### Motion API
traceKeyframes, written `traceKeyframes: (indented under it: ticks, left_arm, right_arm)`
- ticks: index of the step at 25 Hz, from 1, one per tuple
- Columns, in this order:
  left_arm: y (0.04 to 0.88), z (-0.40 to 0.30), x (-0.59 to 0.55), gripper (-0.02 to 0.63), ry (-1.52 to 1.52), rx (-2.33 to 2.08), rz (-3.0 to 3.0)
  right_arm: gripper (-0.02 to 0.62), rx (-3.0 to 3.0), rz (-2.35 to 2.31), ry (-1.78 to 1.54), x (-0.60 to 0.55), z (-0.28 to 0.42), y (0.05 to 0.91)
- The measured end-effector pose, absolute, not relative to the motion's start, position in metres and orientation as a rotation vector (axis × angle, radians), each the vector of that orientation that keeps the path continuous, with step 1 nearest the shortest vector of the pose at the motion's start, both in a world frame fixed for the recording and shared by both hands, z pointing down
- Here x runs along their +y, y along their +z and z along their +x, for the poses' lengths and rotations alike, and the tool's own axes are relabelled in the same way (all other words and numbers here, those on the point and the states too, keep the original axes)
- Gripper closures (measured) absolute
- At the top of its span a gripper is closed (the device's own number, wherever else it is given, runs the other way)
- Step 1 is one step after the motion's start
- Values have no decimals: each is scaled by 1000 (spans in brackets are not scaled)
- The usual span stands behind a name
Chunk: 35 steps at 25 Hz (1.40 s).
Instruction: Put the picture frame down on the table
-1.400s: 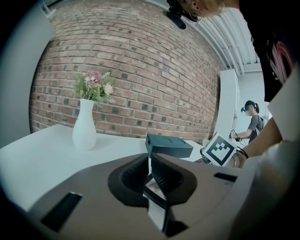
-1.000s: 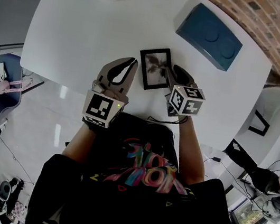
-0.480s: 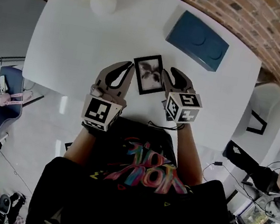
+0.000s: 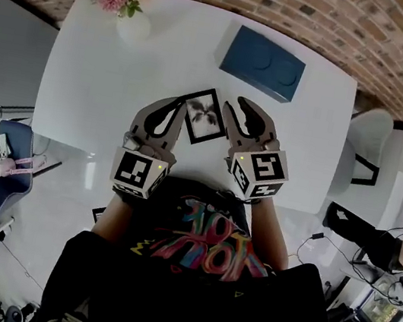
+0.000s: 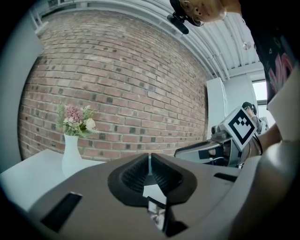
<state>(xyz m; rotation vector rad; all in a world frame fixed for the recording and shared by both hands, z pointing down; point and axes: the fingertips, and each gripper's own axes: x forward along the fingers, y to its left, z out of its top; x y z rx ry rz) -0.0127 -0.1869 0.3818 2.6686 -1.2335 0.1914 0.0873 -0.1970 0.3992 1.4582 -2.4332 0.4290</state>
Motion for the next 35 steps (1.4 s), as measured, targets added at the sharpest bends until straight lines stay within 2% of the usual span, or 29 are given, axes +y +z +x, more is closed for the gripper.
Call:
traceKeyframes:
  ticks: [13,17,21,35]
  left_arm:
    - [316,1,-192,571,66,-1166,2788]
    - [297,5,-200,571,-15,-1163,2807]
    - [293,6,-199,571,-23,-1153,2821]
    - [296,6,-201,571,-11,-1139,2829]
  right_arm:
    - [508,-2535,1630,172,-184,105,291]
    - [524,-2499,1647,191,-180,114,295]
    - [570,-2499,1654,217,-176,119,301]
    - [575,-2555,1606,194,-176,110,301]
